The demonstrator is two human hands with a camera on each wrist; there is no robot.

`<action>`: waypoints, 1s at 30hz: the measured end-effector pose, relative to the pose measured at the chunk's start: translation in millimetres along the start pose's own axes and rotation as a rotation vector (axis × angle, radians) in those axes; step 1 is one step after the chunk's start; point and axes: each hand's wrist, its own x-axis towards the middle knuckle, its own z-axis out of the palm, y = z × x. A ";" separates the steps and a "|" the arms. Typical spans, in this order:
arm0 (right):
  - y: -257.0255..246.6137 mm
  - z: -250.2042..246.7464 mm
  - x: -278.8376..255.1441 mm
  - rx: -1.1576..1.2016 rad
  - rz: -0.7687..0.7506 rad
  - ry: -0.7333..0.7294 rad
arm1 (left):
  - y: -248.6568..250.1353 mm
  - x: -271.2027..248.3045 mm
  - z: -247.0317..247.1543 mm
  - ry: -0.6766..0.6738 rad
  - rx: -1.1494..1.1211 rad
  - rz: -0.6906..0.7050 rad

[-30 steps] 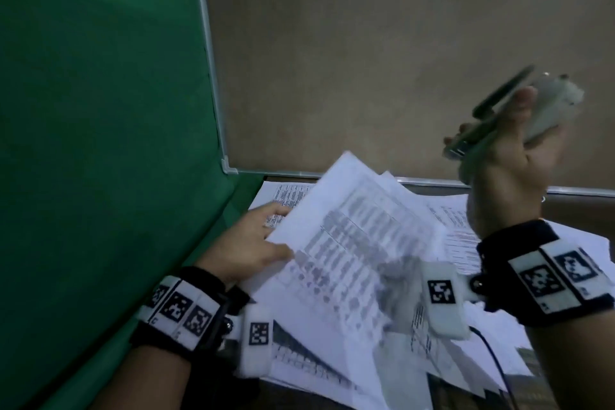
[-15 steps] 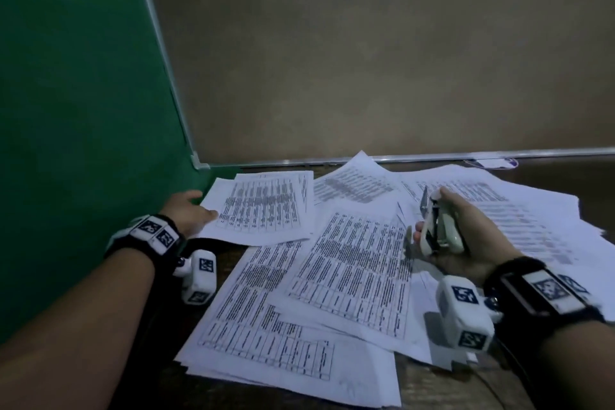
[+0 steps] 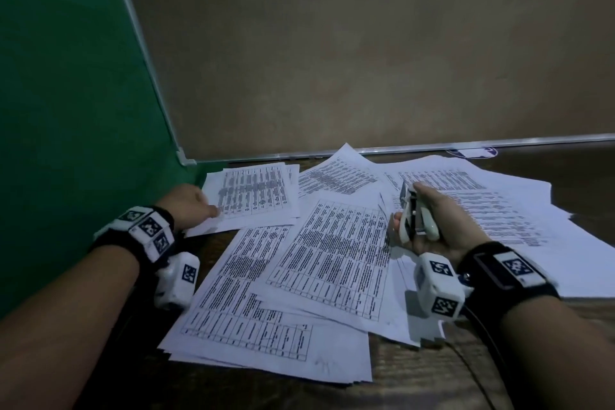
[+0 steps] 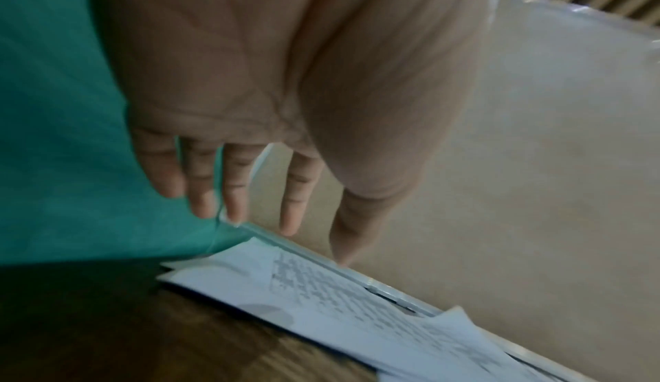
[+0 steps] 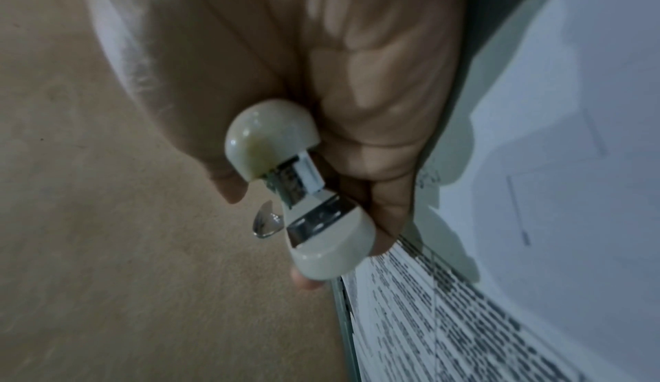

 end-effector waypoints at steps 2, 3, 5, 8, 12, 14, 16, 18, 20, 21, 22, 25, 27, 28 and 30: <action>1.8 4.5 -5.8 -0.025 -0.021 0.002 | 4.9 -28.6 2.0 0.002 0.030 0.071; 2.5 8.1 -11.6 -0.051 -0.036 -0.006 | 8.0 -44.6 4.1 -0.067 0.085 0.083; 2.1 13.7 -22.3 -0.114 -0.075 -0.018 | 16.2 -74.8 9.8 -0.229 0.248 0.107; 1.2 20.5 -33.7 -0.119 -0.118 -0.007 | 23.8 -102.3 12.8 -0.343 0.480 0.140; 2.4 23.3 -45.1 -0.106 -0.151 -0.024 | 25.2 -117.1 16.3 -0.459 0.546 0.173; 5.5 24.0 -50.0 -0.115 -0.106 -0.074 | 21.7 -119.9 19.7 -0.443 0.562 0.144; 8.2 23.7 -52.0 -0.209 -0.068 -0.096 | 20.4 -123.0 23.3 -0.426 0.535 0.125; 8.6 23.6 -53.5 -0.304 -0.069 -0.105 | 23.5 -127.5 24.2 -0.406 0.534 0.110; 8.7 23.2 -53.2 -0.315 -0.065 -0.111 | 28.1 -130.4 24.6 -0.404 0.539 0.078; 8.5 23.0 -53.0 -0.314 -0.063 -0.116 | 31.1 -132.6 24.2 -0.405 0.533 0.065; 8.6 22.1 -52.1 -0.321 -0.066 -0.117 | 34.1 -135.5 23.5 -0.404 0.524 0.050; 8.5 20.1 -49.5 -0.327 -0.069 -0.126 | 41.0 -144.3 20.1 -0.386 0.460 0.049; 7.8 18.5 -47.8 -0.322 -0.067 -0.138 | 40.3 -145.3 18.4 -0.408 0.394 0.058; 8.1 17.3 -47.0 -0.317 -0.068 -0.146 | 38.9 -146.7 17.0 -0.414 0.361 0.067; 8.1 14.8 -46.9 -0.307 -0.077 -0.153 | 36.3 -147.7 12.4 -0.373 0.300 0.089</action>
